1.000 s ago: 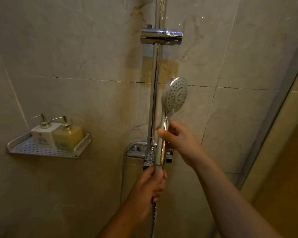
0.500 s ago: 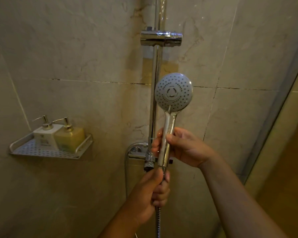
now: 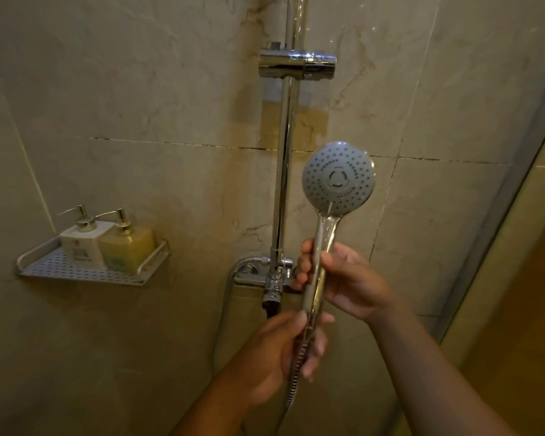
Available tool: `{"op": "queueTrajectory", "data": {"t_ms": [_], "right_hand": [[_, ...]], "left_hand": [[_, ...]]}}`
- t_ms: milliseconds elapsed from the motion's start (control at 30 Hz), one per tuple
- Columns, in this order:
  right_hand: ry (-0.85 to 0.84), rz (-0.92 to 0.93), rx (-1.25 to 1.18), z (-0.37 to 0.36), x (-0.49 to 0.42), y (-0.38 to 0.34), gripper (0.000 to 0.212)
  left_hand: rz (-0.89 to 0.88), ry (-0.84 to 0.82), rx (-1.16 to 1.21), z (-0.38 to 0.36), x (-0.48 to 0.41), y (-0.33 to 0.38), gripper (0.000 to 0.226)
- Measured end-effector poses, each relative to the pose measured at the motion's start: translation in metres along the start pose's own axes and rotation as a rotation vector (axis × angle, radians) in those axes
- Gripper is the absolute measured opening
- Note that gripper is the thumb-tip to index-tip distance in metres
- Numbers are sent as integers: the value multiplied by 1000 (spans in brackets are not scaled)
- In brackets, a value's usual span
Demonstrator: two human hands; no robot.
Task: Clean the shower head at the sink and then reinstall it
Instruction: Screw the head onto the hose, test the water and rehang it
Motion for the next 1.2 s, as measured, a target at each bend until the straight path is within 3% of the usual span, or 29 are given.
{"op": "queueTrajectory", "data": {"t_ms": [67,133,400,533,633,733,833,1033,1200], "right_hand": [[-60,12,-69,-4,0,-6,46],[-82,7,-85,-5,1,-8,45],[197,-36,117,39,14,15,47],[334,-64,232,51,24,28,66],[326,-46,194,52,29,23,69],[196,12,-74,37,26,4,74],[196,18,-215,32,29,-15,82],[328,74,-289,45,35,-7,74],[496,149,-299,56,42,3,75]], "left_hand": [[35,-110,42,-16,-2,3,40],[60,-81,8,-19,-7,0,36],[46,390,-355,20,-15,-29,20],[89,486,-388,21,-16,-46,20],[113,408,-276,9,-18,-49,20],[89,246,-93,-16,-21,-45,24],[108,158,-16,-34,-24,-53,27],[146,170,-77,-27,-26,-71,43],[202,257,-299,-7,-27,-73,28]]}}
Point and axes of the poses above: each hand's wrist, its own x-axis away from the middle knuckle, its own z-axis out of the back of the hand, y = z × x, the point moved 10 cm from there along -x, towards the middle knuckle, and after that the axes turned 4 degrees about z, right-handed, at the moved point
